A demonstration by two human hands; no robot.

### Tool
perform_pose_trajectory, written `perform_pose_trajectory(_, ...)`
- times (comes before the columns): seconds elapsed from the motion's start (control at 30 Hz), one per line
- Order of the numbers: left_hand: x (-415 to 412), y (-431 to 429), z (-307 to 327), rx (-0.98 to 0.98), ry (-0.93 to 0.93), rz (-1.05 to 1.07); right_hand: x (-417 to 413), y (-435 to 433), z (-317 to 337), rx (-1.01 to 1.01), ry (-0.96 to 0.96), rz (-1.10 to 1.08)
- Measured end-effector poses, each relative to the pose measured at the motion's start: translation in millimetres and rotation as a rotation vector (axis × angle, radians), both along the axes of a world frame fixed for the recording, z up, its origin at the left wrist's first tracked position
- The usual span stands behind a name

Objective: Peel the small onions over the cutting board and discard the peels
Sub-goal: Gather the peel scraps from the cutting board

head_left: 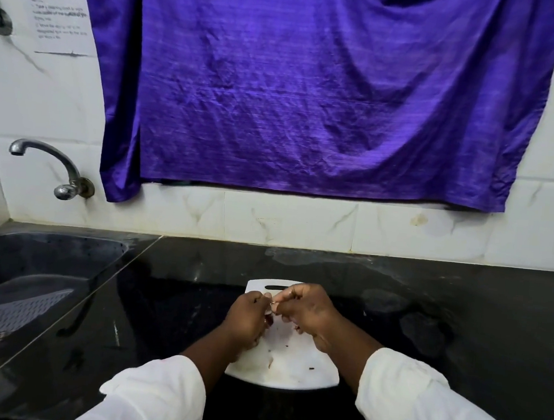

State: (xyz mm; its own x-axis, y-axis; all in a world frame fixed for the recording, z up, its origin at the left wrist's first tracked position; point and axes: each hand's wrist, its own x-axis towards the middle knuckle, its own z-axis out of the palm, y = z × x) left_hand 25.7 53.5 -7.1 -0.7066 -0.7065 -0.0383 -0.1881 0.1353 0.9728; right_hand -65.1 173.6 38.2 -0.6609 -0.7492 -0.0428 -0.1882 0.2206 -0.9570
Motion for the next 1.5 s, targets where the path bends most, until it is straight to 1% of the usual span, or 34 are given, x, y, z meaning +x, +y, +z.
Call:
perform_pose_trajectory(0.07, -1, 5, 6, 0.075, 0.021, -0.014, 2, 1, 6, -0.025, -0.079, -0.048)
perform_pose_trajectory(0.2, 0, 17, 22, 0.162, 0.024, -0.029, 4, 2, 7, -0.026, -0.104, -0.096)
perform_pose_trajectory(0.4, 2, 27, 29, 0.112, 0.07, -0.056, 9, 0, 3, -0.031, -0.088, -0.122)
perform_pose_trajectory(0.5, 9, 24, 31, 0.155, 0.111, -0.028, 11, 0, 7, -0.035, -0.123, -0.074)
perform_pose_trajectory(0.73, 50, 1, 44, 0.208, 0.212, 0.04, 40, -17, 22, -0.164, -0.315, 0.111)
perform_pose_trajectory(0.83, 85, -11, 52, 0.194, 0.245, 0.069, 65, -37, 27, -0.174, -0.353, 0.151)
perform_pose_trajectory(0.97, 148, -29, 60, 0.179, 0.288, 0.178, 113, -68, 31, -0.162, -0.378, 0.222)
perform_pose_trajectory(1.2, 283, -45, 51, 0.157, 0.358, 0.432, 234, -121, 22, -0.137, -0.475, 0.485)
perform_pose_trajectory(1.3, 344, -44, 42, 0.146, 0.371, 0.505, 292, -136, 10, -0.108, -0.524, 0.584)
perform_pose_trajectory(1.37, 385, -42, 28, 0.152, 0.385, 0.569, 331, -144, -5, -0.052, -0.563, 0.645)
perform_pose_trajectory(1.5, 457, -39, -19, 0.193, 0.35, 0.651, 397, -152, -51, 0.064, -0.618, 0.755)
